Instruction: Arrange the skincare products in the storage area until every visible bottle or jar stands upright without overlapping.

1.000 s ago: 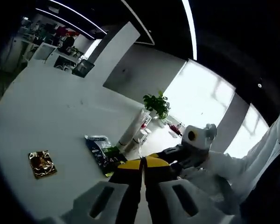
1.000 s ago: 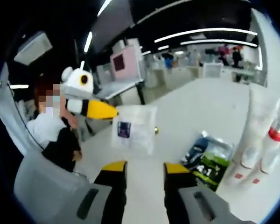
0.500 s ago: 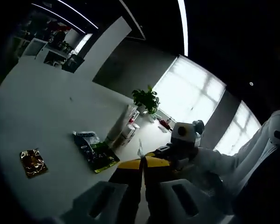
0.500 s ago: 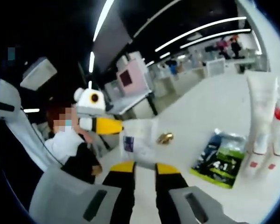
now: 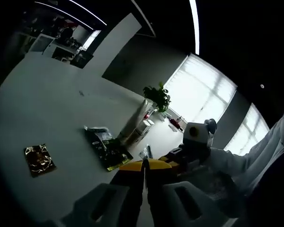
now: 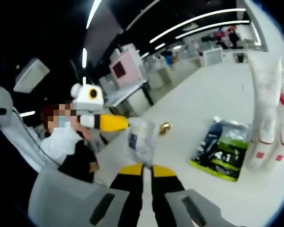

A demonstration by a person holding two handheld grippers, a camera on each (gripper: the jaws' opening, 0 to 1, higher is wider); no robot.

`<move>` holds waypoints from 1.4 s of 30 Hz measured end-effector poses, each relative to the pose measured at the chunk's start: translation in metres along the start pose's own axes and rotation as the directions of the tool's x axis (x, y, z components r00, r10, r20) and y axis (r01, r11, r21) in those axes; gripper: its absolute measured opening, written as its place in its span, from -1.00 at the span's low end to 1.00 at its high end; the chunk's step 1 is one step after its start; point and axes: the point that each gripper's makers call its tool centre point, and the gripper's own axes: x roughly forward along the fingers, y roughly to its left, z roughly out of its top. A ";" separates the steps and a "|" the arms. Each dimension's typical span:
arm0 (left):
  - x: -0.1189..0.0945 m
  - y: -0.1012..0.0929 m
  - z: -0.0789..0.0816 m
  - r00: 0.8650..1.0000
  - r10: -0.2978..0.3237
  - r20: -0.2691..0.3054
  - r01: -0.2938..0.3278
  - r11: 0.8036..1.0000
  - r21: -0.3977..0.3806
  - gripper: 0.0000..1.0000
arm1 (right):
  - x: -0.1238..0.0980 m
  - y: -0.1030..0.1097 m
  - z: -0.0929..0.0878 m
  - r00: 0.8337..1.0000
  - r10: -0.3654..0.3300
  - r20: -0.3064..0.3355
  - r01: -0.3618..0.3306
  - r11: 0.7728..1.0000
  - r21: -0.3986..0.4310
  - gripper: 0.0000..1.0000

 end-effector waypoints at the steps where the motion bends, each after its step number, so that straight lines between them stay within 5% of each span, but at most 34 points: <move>1: 0.000 0.004 -0.001 1.000 0.009 -0.003 -0.009 1.000 -0.007 -1.00 | 0.003 -0.003 -0.001 1.000 -0.006 -0.006 0.006 1.000 0.020 -1.00; 20: 0.014 0.072 -0.030 0.982 0.160 -0.103 -0.167 0.984 -0.056 -0.99 | 0.047 -0.028 -0.022 0.988 -0.067 -0.140 0.073 0.996 0.041 -1.00; 42: 0.031 0.117 -0.037 0.961 0.242 -0.136 -0.257 0.961 -0.103 -0.98 | 0.071 -0.059 -0.028 0.975 -0.142 -0.169 0.157 0.985 0.077 -1.00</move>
